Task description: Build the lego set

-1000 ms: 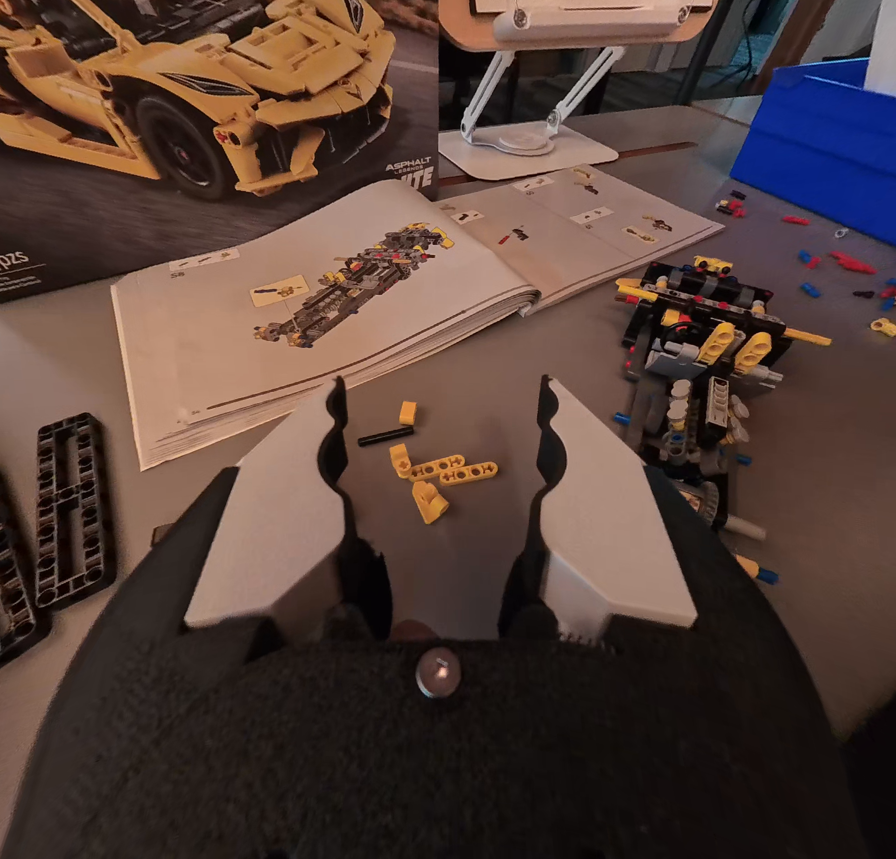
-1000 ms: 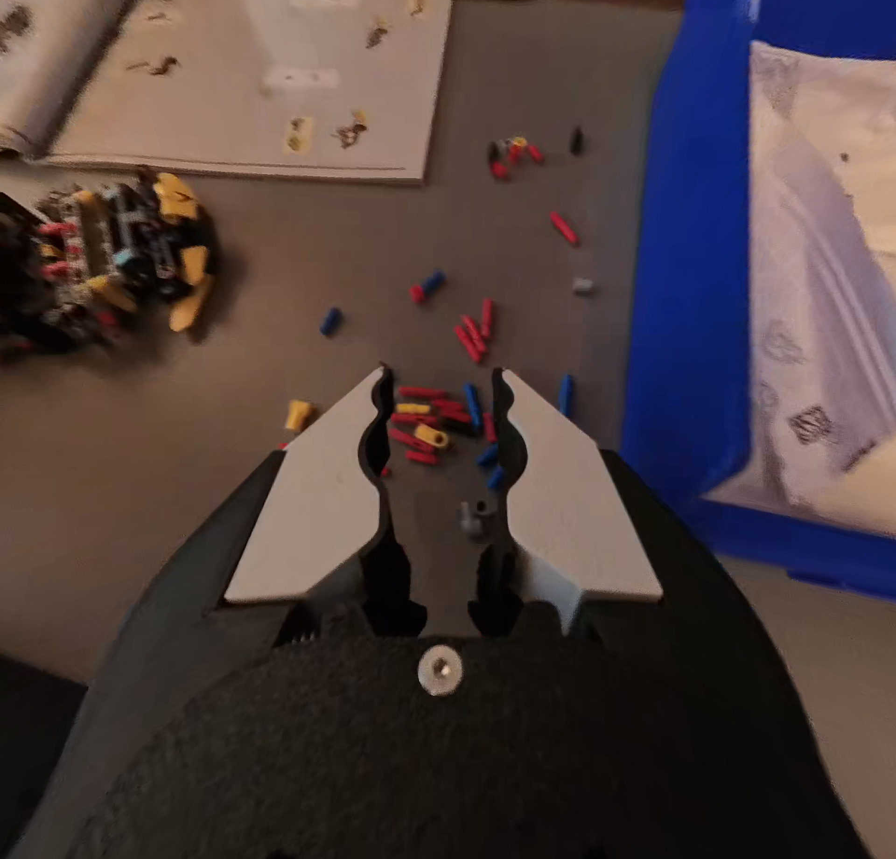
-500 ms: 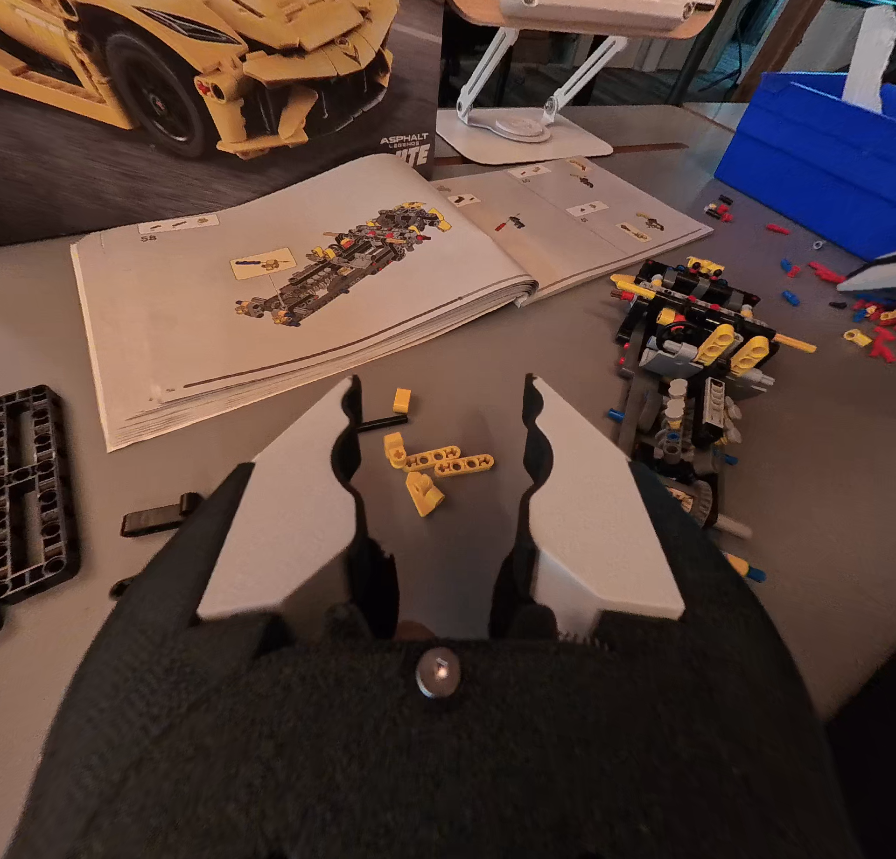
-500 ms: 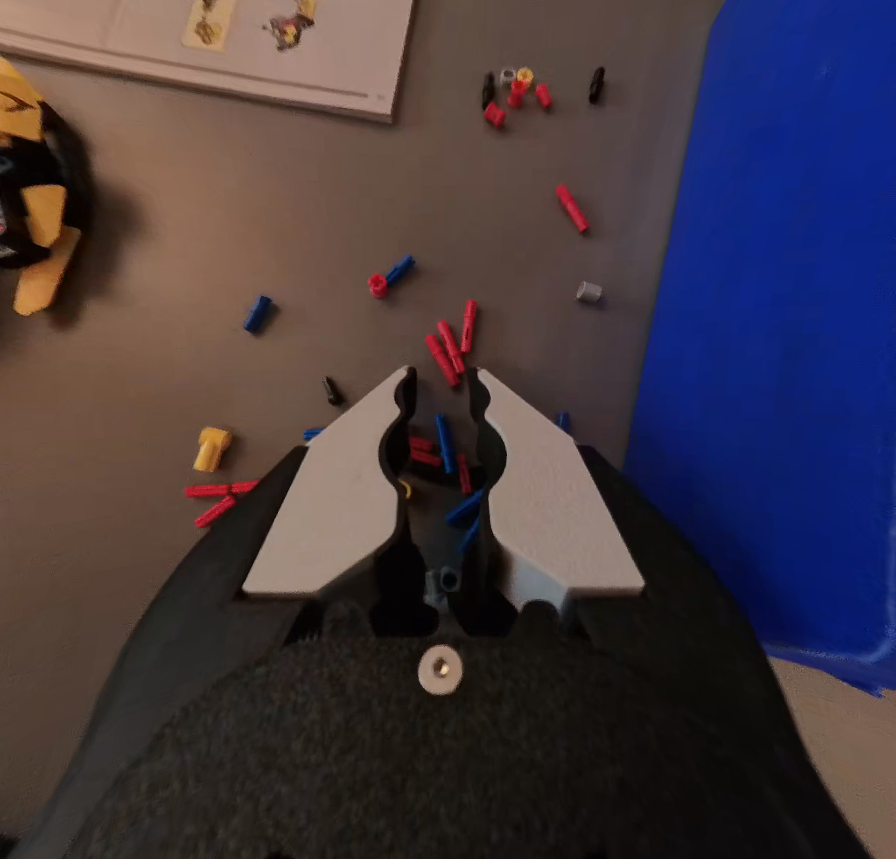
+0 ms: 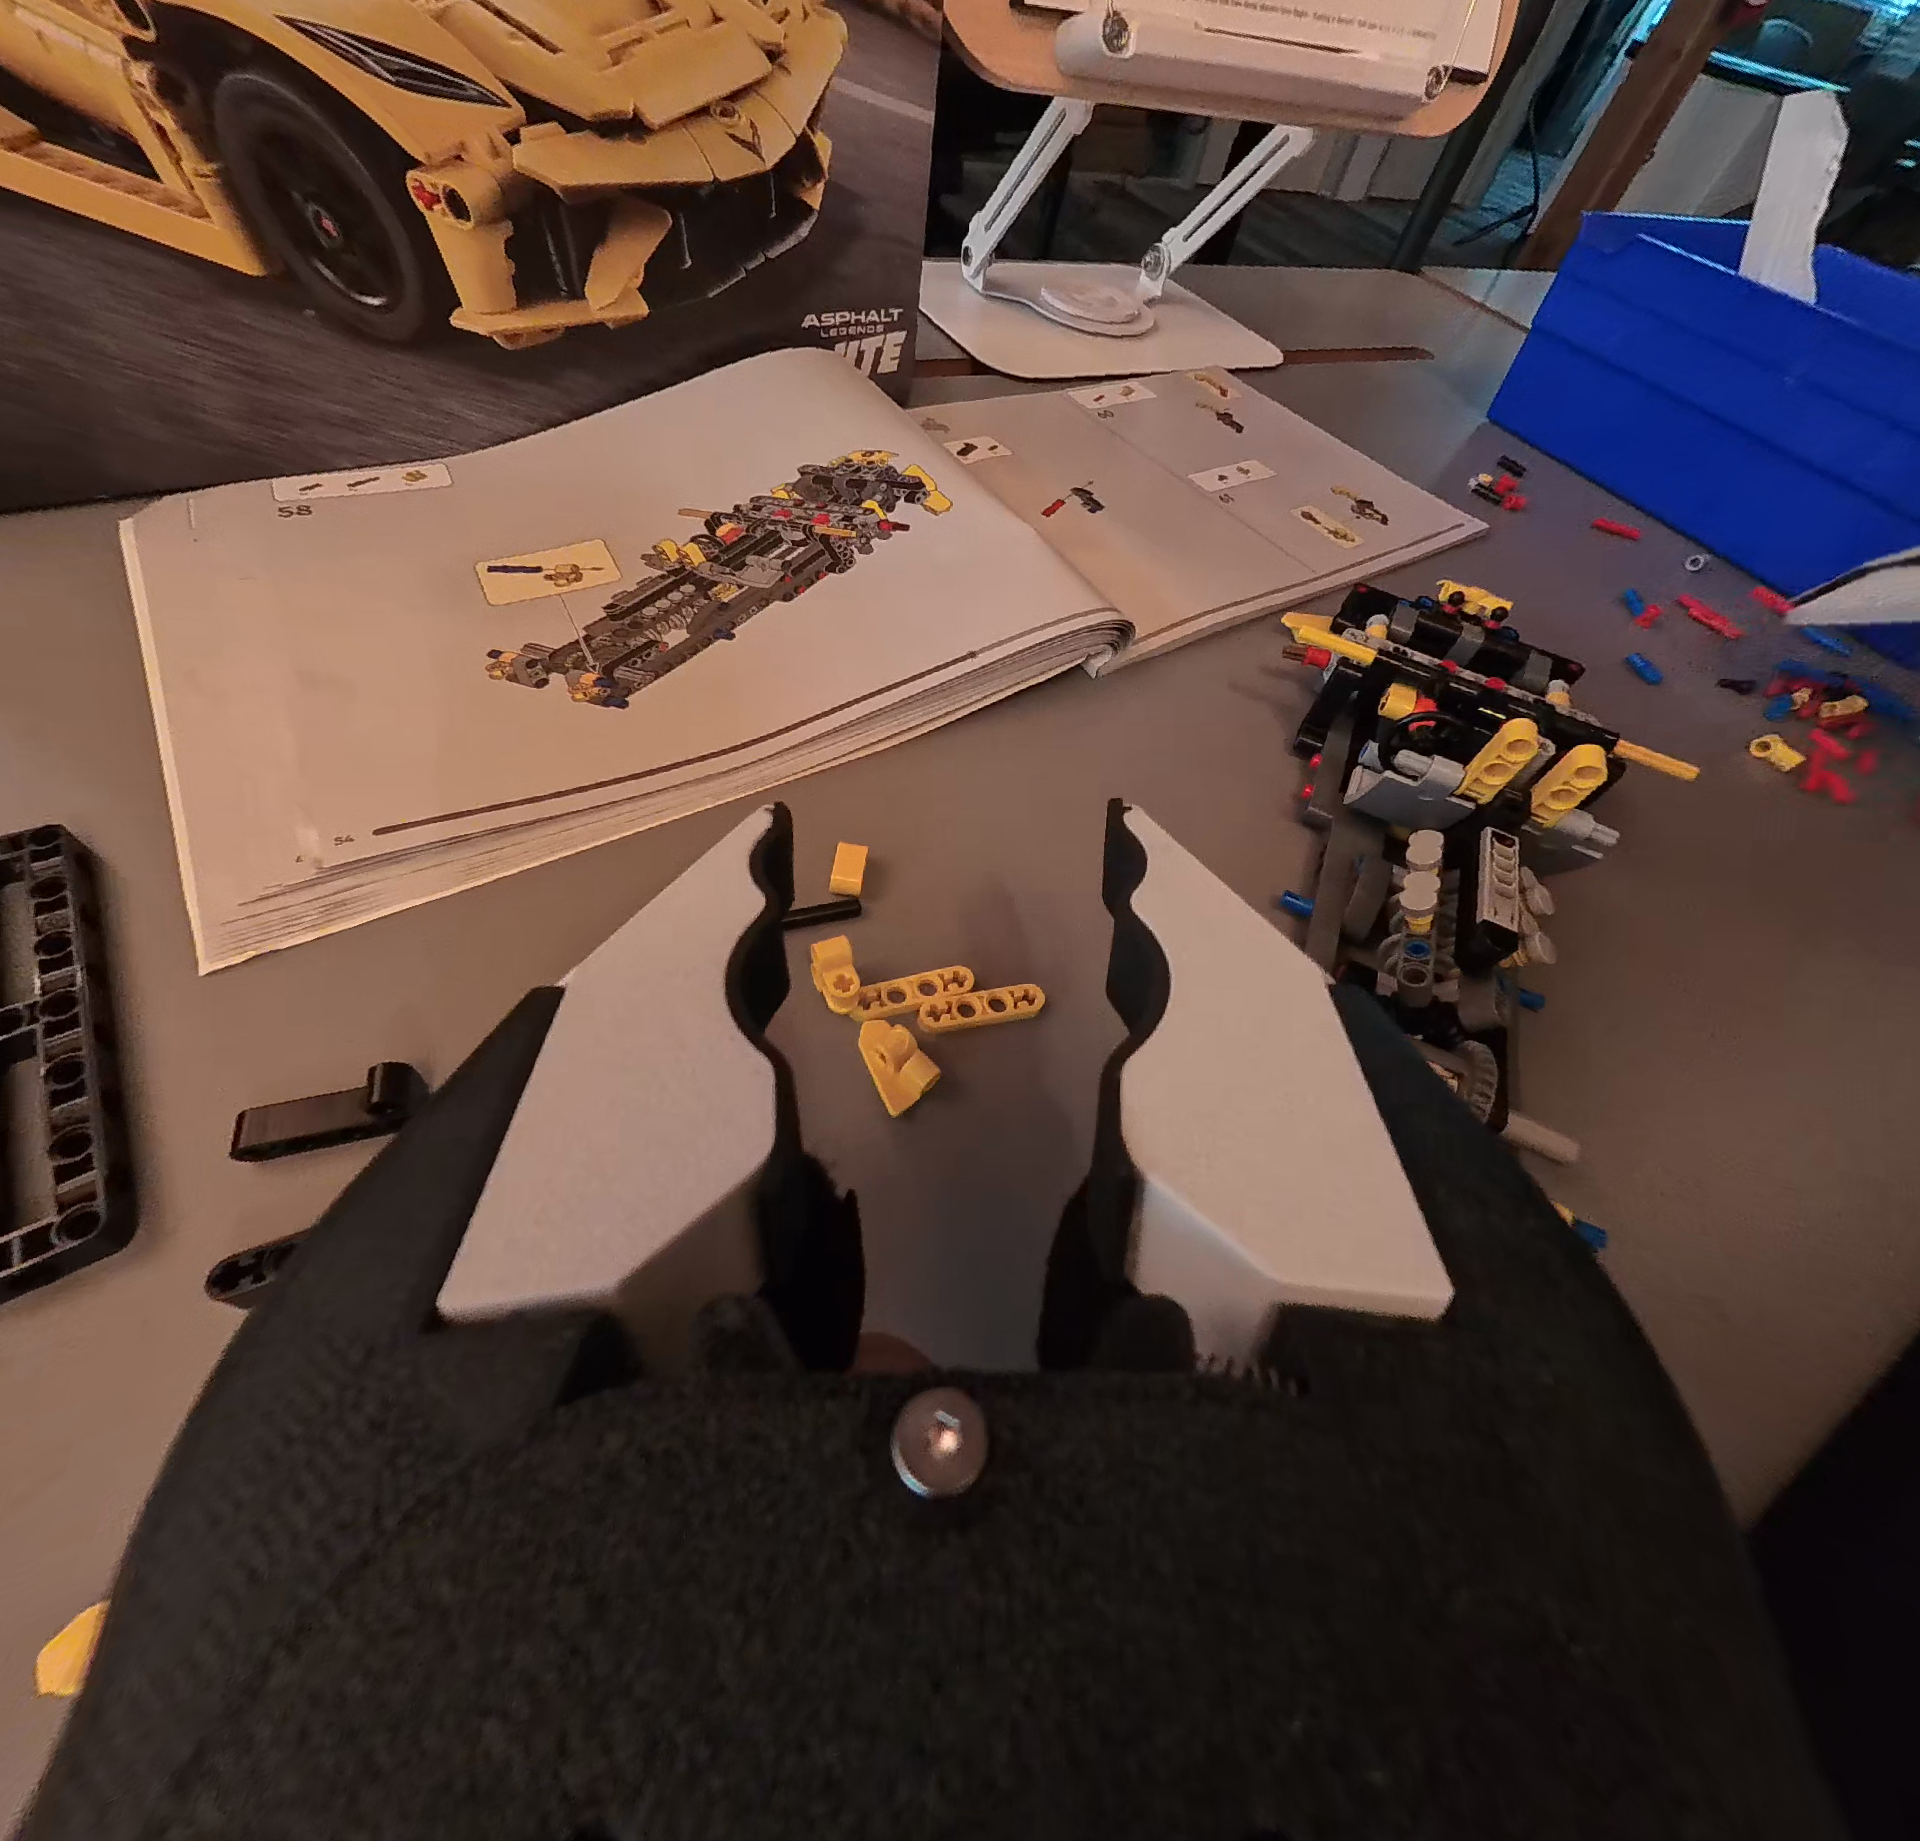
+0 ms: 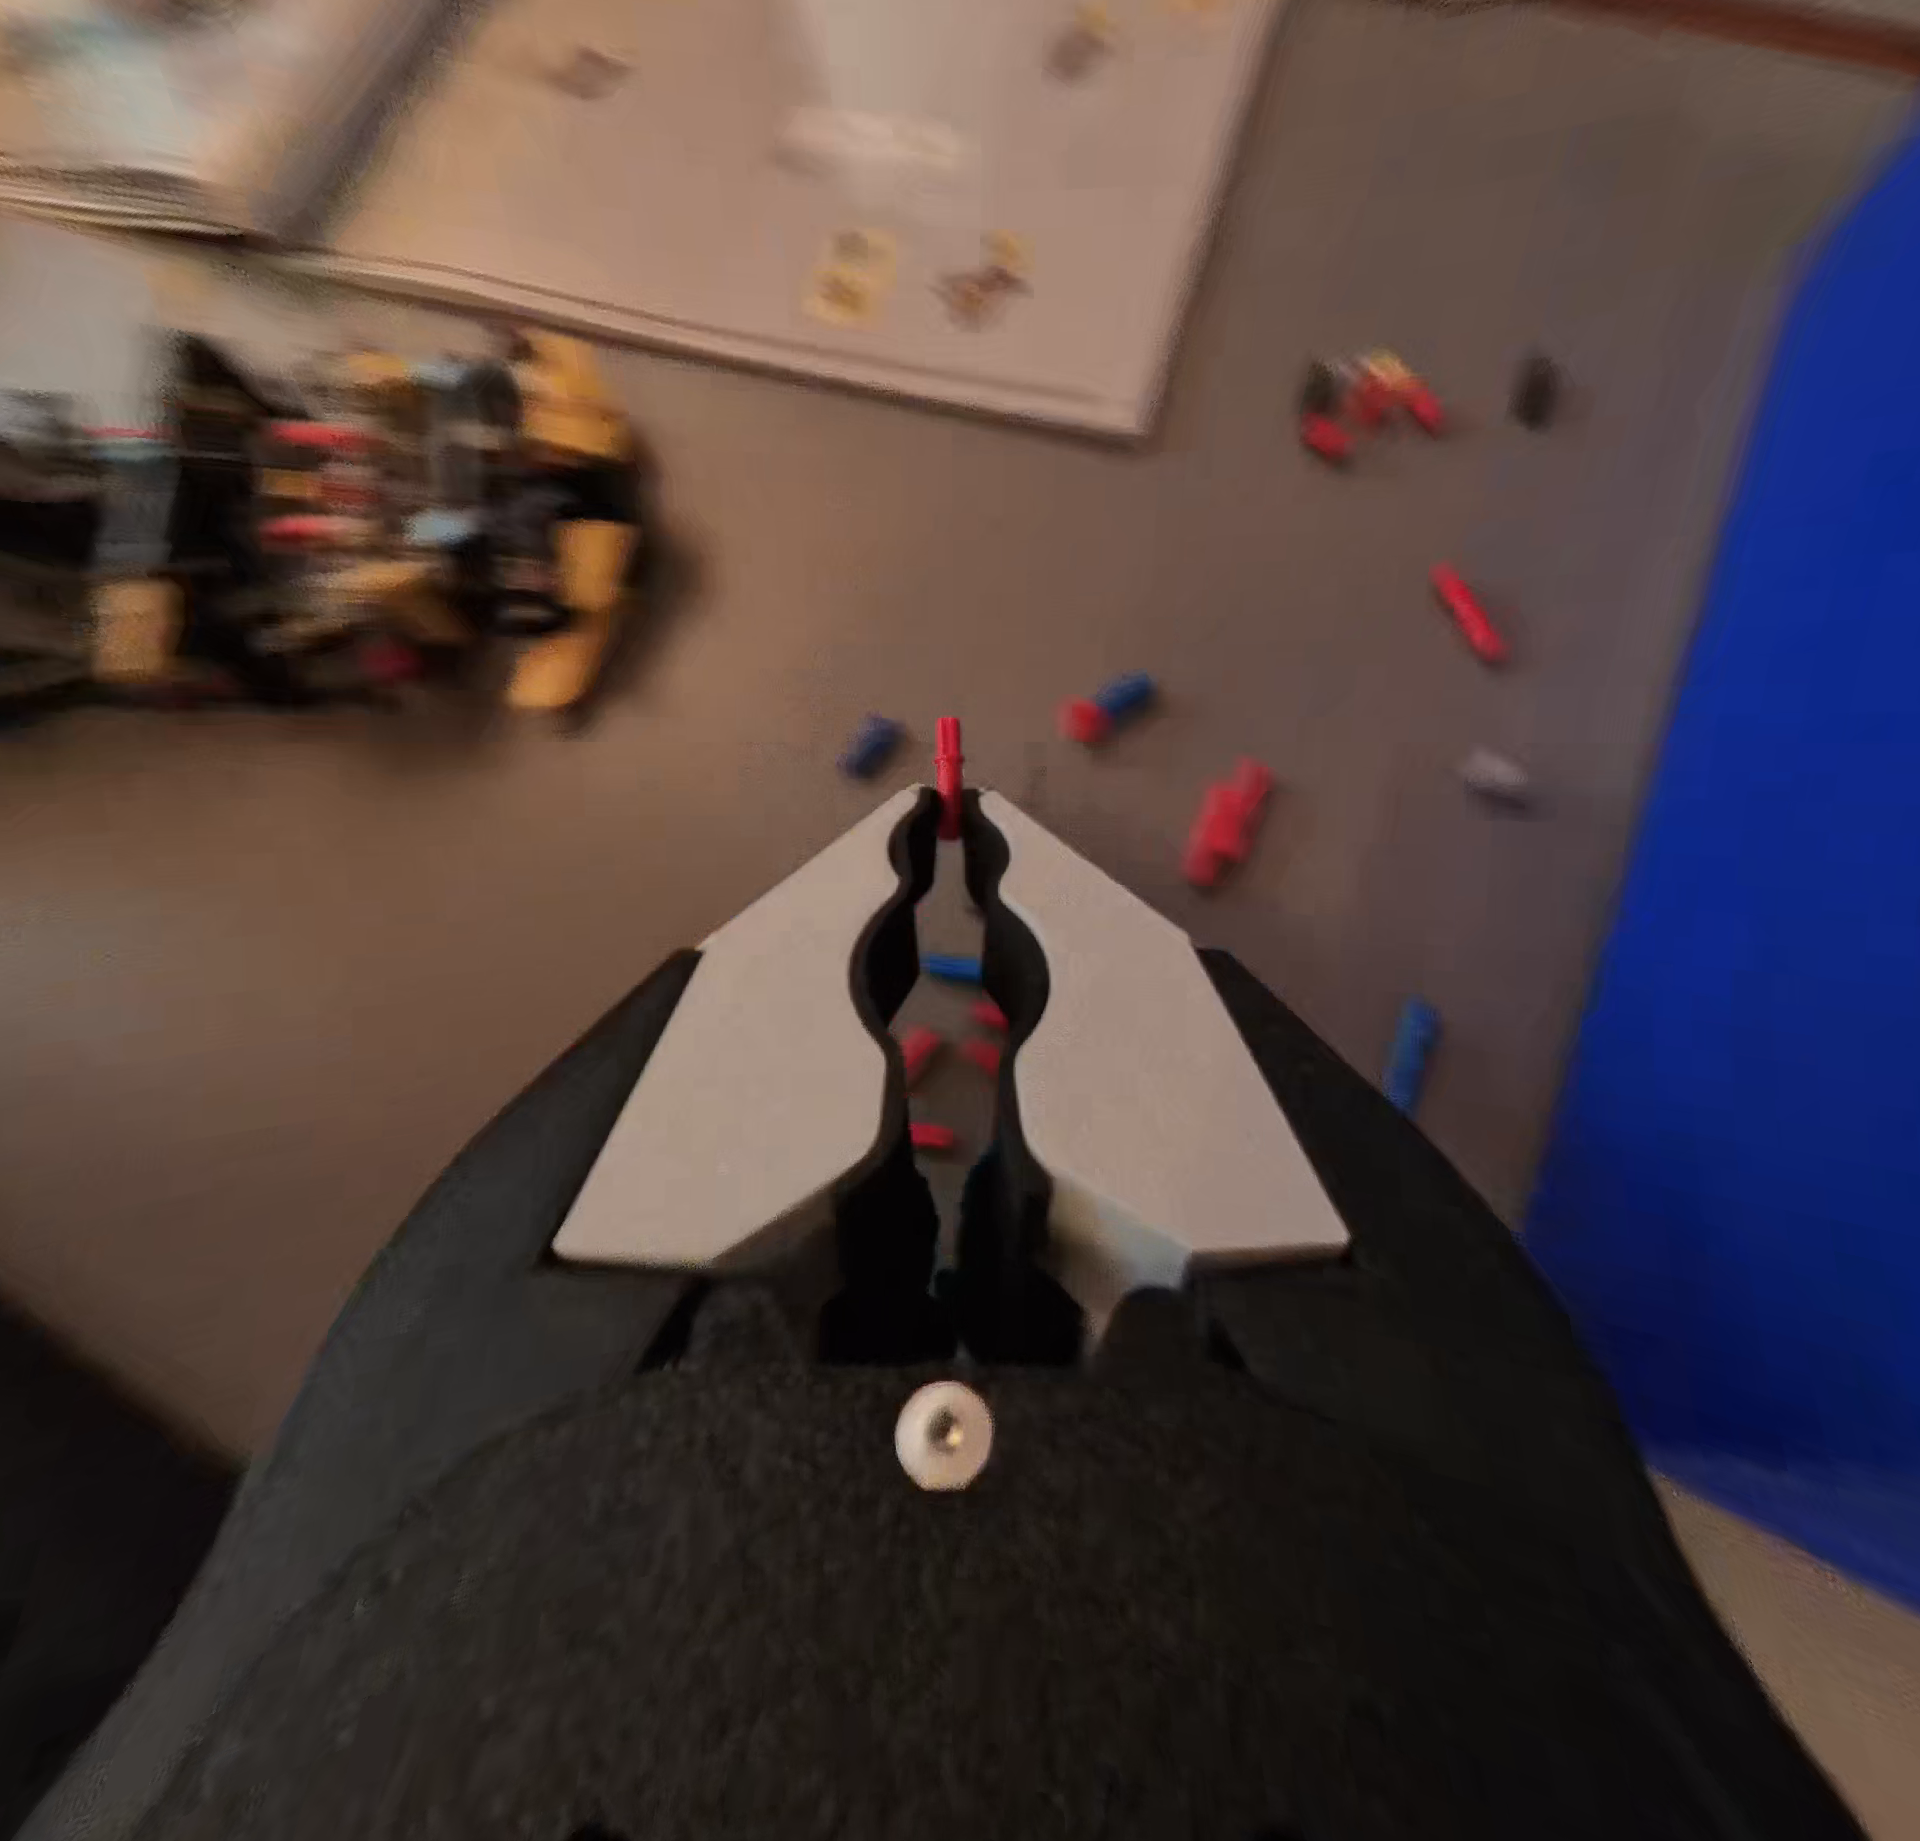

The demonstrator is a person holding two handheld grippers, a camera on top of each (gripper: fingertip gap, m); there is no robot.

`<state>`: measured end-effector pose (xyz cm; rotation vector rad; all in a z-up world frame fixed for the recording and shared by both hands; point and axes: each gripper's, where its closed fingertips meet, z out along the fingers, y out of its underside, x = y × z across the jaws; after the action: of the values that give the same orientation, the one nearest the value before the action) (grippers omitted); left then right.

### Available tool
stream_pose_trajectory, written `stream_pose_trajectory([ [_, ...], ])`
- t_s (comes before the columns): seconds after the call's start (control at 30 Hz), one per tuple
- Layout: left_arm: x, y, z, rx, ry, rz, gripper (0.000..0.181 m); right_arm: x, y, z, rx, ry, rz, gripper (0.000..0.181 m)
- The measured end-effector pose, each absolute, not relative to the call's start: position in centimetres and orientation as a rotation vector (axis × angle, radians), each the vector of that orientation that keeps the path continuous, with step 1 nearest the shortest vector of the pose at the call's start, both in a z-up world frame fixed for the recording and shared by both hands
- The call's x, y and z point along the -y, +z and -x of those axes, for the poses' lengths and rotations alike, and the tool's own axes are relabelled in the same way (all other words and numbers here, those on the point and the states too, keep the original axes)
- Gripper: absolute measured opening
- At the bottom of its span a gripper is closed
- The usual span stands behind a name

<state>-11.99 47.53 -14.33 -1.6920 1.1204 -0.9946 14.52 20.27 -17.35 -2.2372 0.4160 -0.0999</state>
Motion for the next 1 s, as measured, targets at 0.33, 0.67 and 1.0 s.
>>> stream_pose_trajectory([
  [0.33,-47.5,-13.7,12.1,-1.109,-0.980,1.644,0.061,-25.2,-18.8,0.7,0.232,0.250,2.313,0.004],
  [0.67,-46.9,-11.3,15.1,-1.172,-1.223,1.634,0.061,-26.0,-20.0,1.1,0.260,0.231,2.321,0.012],
  [1.0,-50.0,-14.1,25.3,-1.354,-0.872,1.945,0.062,-28.2,-16.0,0.2,0.054,0.143,2.079,0.019],
])
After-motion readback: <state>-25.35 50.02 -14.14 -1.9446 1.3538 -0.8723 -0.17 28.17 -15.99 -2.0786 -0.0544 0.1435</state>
